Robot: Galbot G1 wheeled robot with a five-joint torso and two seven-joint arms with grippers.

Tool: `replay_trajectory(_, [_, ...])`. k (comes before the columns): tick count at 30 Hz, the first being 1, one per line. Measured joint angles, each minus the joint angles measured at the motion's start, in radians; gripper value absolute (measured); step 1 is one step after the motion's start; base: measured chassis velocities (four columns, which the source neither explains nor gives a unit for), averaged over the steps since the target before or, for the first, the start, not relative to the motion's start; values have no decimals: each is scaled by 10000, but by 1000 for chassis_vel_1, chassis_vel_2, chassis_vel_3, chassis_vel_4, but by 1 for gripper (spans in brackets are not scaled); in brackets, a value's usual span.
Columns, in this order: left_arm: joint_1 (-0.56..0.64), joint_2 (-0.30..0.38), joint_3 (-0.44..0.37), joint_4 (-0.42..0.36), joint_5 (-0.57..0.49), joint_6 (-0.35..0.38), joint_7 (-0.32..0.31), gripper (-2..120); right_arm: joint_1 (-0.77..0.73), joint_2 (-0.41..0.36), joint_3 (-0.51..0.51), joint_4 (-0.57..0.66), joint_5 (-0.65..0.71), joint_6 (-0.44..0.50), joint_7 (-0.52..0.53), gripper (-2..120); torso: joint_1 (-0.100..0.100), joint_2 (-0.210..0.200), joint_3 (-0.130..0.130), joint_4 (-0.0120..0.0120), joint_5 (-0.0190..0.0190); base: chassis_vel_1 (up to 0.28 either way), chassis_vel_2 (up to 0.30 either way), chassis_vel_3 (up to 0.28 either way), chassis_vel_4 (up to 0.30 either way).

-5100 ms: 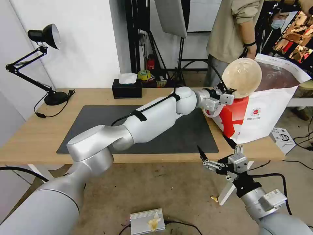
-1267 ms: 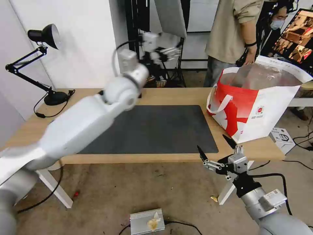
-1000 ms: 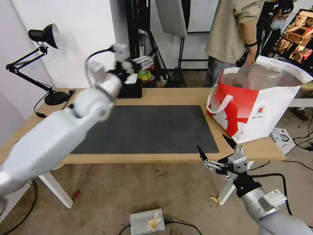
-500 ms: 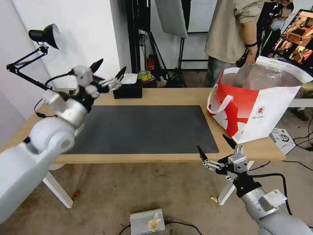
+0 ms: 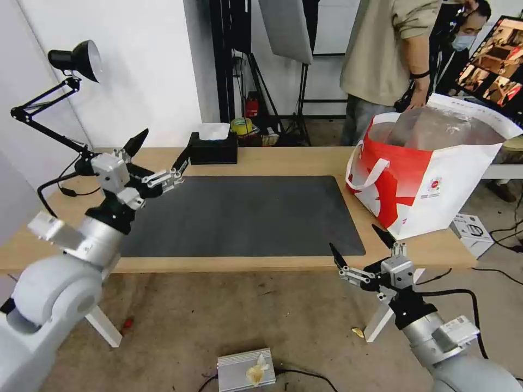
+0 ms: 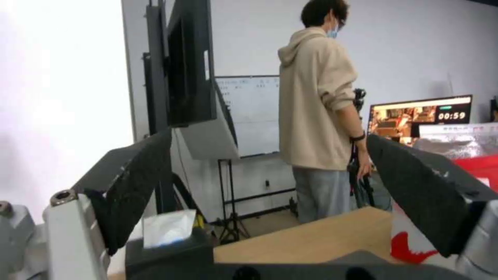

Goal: Pick up the trash from the table and place it into the takeout bag.

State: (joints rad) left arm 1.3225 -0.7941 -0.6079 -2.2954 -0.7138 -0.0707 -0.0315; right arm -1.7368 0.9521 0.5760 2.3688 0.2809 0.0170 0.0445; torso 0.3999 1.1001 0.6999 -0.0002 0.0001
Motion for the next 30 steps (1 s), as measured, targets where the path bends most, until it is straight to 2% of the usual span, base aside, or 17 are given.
replay_trajectory(4, [1308, -1112, -476, -274, 1046, -252, 392, 100, 0, 0, 0, -1, 0, 0, 0, 100, -1, 0, -1, 2, -1, 0, 0, 0, 0])
replay_trajectory(5, [1308, -1112, -476, -274, 1046, -252, 392, 100, 0, 0, 0, -1, 0, 0, 0, 100, -1, 0, -1, 2, -1, 0, 0, 0, 0])
replay_trajectory(7, [1936, -1779, -633, -386, 1574, -451, 586, 100, 0, 0, 0, 0, 0, 0, 0, 100, 0, -2, 0, 1, 0, 0, 0, 0, 0])
replay_trajectory(8, [1936, -1779, -633, -386, 1574, -451, 586, 100, 0, 0, 0, 0, 0, 0, 0, 100, 0, -2, 0, 1, 0, 0, 0, 0, 0])
replay_trajectory(10, [2498, -2451, -660, -481, 2027, -718, 685, 100, 0, 0, 0, 0, 0, 0, 0, 100, 0, -1, 0, 2, 0, 0, 0, 0, 0])
replay_trajectory(12, [2562, -2545, -660, -489, 2097, -759, 702, 100, 0, 0, 0, -1, 0, 0, 0, 100, -1, -1, -1, 2, 1, 0, 0, 0, 0])
replay_trajectory(14, [3050, -3231, -640, -497, 2663, -1101, 990, 100, 0, 0, 0, 0, 0, 0, 0, 100, -1, -1, 0, 2, 0, 0, 0, 0, 0])
replay_trajectory(16, [3294, -3609, -588, -470, 2954, -1299, 1141, 100, 0, 0, 0, 0, 0, 0, 0, 100, 1, -1, 0, 1, 0, 0, 0, 0, 0])
replay_trajectory(30, [4189, -5046, -106, -265, 4281, -2117, 1574, 100, 0, 0, 0, 0, 0, 0, 0, 100, 1, -1, 0, 1, 0, 0, 0, 0, 0])
